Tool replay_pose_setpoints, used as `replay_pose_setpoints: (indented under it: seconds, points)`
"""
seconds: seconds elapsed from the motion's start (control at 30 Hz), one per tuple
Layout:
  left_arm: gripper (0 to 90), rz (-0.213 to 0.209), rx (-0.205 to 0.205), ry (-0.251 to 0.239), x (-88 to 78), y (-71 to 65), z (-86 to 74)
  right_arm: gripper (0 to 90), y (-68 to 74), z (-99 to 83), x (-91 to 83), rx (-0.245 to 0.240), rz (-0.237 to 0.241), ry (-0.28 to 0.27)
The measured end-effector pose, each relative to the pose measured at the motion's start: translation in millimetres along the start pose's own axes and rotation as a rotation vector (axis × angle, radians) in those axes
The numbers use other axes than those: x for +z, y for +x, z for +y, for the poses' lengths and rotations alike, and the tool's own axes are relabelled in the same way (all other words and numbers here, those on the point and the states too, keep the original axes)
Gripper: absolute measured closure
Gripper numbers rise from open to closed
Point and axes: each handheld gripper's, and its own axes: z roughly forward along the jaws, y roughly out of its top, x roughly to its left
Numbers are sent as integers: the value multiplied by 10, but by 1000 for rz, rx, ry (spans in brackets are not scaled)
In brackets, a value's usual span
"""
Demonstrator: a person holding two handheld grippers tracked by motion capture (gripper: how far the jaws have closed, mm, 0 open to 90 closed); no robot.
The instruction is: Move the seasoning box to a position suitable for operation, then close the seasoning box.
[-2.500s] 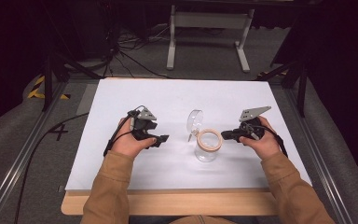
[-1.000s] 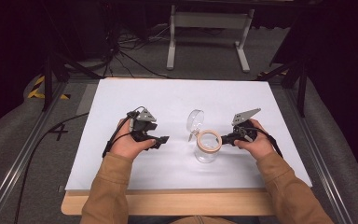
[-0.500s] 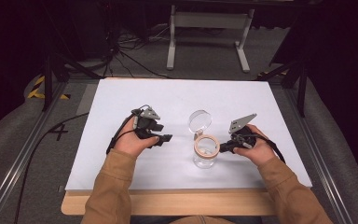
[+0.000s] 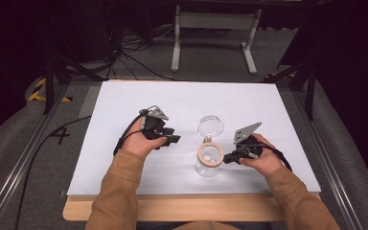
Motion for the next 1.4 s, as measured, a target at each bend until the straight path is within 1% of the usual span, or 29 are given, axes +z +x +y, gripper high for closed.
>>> replay_pose_setpoints:
  seconds: [0.1, 0.17, 0.2, 0.3, 0.33, 0.37, 0.4, 0.43, 0.47, 0.5, 0.53, 0.57, 0.6, 0.63, 0.67, 0.7, 0.77, 0.8, 0.83, 0.87, 0.93, 1.0, 1.1, 1.13, 1.17, 1.2, 1.3, 1.33, 1.4]
  points:
    - [672, -3, 4, -9, 12, 3, 4, 900, 19, 1, 5, -10, 0, 2]
    - [726, -4, 15, 0, 5, -1, 16, 899, 23, -1, 5, -6, -1, 1]
    - [726, -8, 16, -10, 11, -5, 18, 899, 23, -1, 5, -6, -1, 1]
    - [806, -17, 23, -25, 4, -11, 34, 899, 20, -6, -13, 6, 3, -8]
    - [830, -17, 21, -17, -11, -15, 43, 899, 17, -7, -40, 10, -13, -11]
    - [860, -18, 20, -39, -9, -17, 47, 900, 6, -14, -86, 22, -33, -27]
    - [871, -15, 27, -37, -19, -17, 55, 899, 2, -18, -110, 29, -37, -35]
    - [884, -8, 23, -57, -13, -26, 59, 899, 1, -20, -142, 37, -44, -47]
    - [894, -6, 30, -51, -29, -25, 75, 900, 4, -21, -174, 42, -50, -56]
    - [897, -3, 23, -73, -24, -36, 82, 899, 17, -16, -211, 48, -55, -70]
    - [897, 0, 28, -80, -27, -39, 92, 900, 29, -9, -241, 49, -56, -84]
    - [898, 2, 21, -93, -22, -49, 98, 900, 46, 1, -270, 55, -55, -98]
    - [898, 2, 21, -93, -22, -49, 98, 900, 55, 11, -291, 53, -57, -108]
    - [899, 15, 28, -109, -16, -62, 121, 900, 77, 31, -325, 53, -62, -122]
    - [899, 15, 28, -109, -16, -62, 121, 900, 101, 50, -351, 55, -64, -132]
    - [899, 19, 32, -125, -3, -69, 140, 900, 120, 67, -374, 51, -67, -145]
    - [899, 32, 35, -153, 32, -83, 172, 900, 167, 101, -418, 55, -58, -173]
    - [899, 32, 35, -153, 32, -83, 172, 900, 167, 101, -418, 55, -58, -173]
    - [898, 36, 35, -174, 81, -102, 209, 900, 218, 133, -442, 53, -48, -195]
    - [898, 36, 35, -174, 81, -102, 209, 900, 218, 133, -442, 53, -48, -195]
    - [897, 42, 53, -205, 143, -120, 260, 900, 273, 161, -454, 53, -31, -209]
    - [889, 34, 54, -215, 174, -136, 301, 900, 332, 198, -461, 50, -23, -228]
    - [883, 17, 50, -253, 215, -155, 342, 900, 390, 224, -444, 46, -17, -242]
    - [884, 17, 50, -253, 215, -155, 342, 900, 390, 224, -444, 46, -17, -242]
    - [884, 13, 59, -259, 222, -155, 353, 900, 404, 227, -431, 47, -8, -247]
    - [884, 11, 46, -267, 232, -170, 356, 900, 420, 230, -417, 43, -7, -259]
    - [885, -9, 54, -300, 272, -190, 385, 900, 484, 241, -393, 4, -37, -277]
    - [885, -29, 56, -303, 296, -208, 401, 900, 504, 244, -386, -1, -42, -287]
    - [884, -33, 54, -299, 301, -222, 408, 900, 518, 242, -376, -2, -43, -289]
